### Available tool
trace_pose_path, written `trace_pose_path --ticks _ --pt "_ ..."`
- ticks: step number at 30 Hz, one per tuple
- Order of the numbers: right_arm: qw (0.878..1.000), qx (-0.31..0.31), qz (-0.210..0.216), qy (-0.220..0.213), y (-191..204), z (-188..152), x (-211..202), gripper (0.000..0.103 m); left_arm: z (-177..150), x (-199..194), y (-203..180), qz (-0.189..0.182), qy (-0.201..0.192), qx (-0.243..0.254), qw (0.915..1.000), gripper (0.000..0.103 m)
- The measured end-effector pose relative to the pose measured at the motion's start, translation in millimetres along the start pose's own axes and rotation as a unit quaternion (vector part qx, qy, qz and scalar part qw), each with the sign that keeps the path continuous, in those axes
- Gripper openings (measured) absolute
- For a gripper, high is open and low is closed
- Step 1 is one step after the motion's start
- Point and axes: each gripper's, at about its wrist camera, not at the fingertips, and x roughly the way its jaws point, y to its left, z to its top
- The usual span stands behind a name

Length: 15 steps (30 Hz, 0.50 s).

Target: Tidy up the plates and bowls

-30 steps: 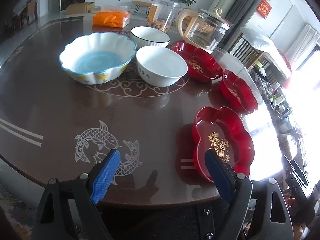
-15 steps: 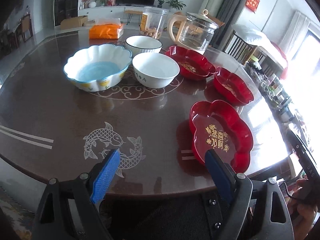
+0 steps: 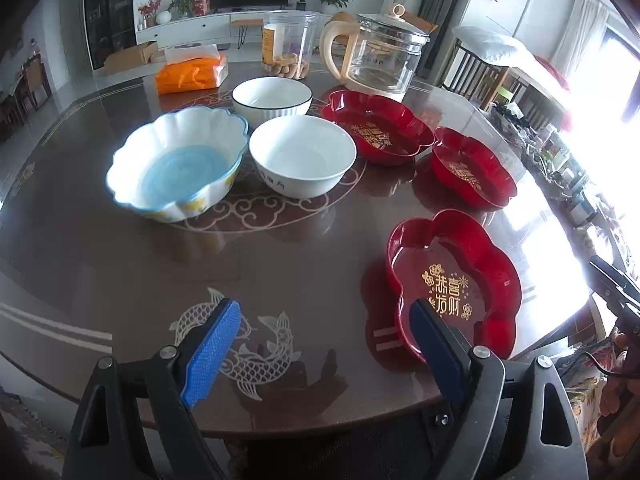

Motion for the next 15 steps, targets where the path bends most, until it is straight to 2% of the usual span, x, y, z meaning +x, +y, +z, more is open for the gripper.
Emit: trace_pose_path --ticks 6,11,15 --pt "0.998 0.001 0.049 0.043 -14 36 15 0.073 58 14 -4 -0.007 0.007 0.02 0.9997 0.086" --pt "0.996 0.004 0.061 0.06 -24 79 33 0.073 122 33 -6 -0.021 0.013 0.038 0.999 0.086" --pt "0.994 0.016 0.07 0.077 -33 127 63 0.073 181 60 -3 -0.019 0.019 0.038 0.9989 0.086"
